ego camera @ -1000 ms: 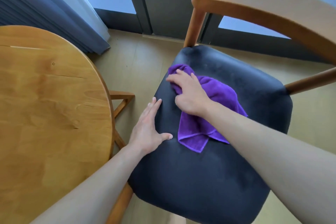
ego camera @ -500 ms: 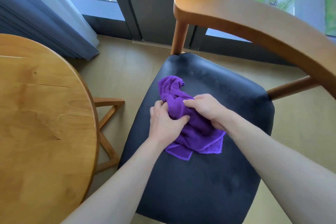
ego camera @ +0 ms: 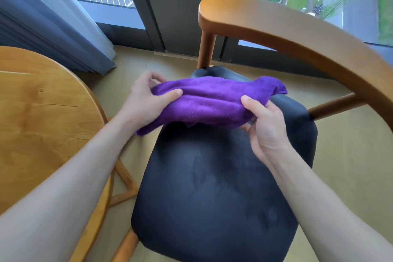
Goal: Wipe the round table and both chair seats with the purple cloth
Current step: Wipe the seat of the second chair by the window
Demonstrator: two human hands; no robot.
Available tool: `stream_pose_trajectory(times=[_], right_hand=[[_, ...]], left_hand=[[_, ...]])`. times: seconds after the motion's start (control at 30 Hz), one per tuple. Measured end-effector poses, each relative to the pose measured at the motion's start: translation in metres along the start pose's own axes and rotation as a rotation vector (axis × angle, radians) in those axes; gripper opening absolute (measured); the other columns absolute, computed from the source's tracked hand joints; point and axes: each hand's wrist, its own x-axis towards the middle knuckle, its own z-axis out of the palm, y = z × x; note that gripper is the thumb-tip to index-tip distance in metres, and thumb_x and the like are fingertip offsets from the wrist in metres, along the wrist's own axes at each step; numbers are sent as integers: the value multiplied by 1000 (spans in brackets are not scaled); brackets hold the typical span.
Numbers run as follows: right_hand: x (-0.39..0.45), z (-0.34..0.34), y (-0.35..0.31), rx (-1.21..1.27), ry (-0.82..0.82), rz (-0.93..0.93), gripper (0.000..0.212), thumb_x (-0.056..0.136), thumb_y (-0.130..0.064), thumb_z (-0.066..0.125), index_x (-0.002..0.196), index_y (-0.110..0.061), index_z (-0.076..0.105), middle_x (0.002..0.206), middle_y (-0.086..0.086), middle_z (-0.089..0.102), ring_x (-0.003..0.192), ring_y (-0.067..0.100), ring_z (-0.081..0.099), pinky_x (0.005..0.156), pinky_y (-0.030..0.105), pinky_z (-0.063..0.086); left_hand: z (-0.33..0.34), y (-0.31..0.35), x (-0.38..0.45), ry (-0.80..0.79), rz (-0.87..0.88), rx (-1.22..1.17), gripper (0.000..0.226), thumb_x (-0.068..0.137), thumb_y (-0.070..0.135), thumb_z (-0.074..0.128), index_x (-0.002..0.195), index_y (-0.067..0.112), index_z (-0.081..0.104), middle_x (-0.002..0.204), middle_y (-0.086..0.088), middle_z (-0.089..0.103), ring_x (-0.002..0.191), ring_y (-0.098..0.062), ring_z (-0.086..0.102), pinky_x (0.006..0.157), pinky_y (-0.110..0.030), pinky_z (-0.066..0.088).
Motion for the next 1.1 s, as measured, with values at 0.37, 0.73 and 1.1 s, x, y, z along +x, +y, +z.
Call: stream_pose_trajectory(times=[0.37, 0.73, 1.1], right_hand=[[3, -76, 31, -1404, 297, -377, 39, 92, -25, 63, 130, -20, 57, 145, 5, 46, 136, 28, 40, 114, 50, 32], [42, -122, 78, -1688, 233, -280, 79, 93, -49, 24, 165, -23, 3, 173, -3, -7, 158, 17, -12, 128, 51, -3], [41, -118, 78, -1720, 235, -281, 81, 91, -49, 21, 164, -23, -2, 173, -1, -11, 158, 19, -12, 127, 50, -7]], left_hand=[[121, -13, 21, -89, -201, 317, 97, 77, 88, 46, 158, 44, 13, 171, -10, -1, 154, -44, 2, 119, -68, 12], [136, -21, 62, 94, 356, 481, 83, 89, 49, 67, 153, 4, 38, 157, -16, 39, 148, -42, 26, 122, -54, 25], [132, -26, 29, 217, 222, 428, 56, 93, 42, 64, 138, 10, 54, 146, -15, 49, 131, -38, 45, 111, -45, 35]])
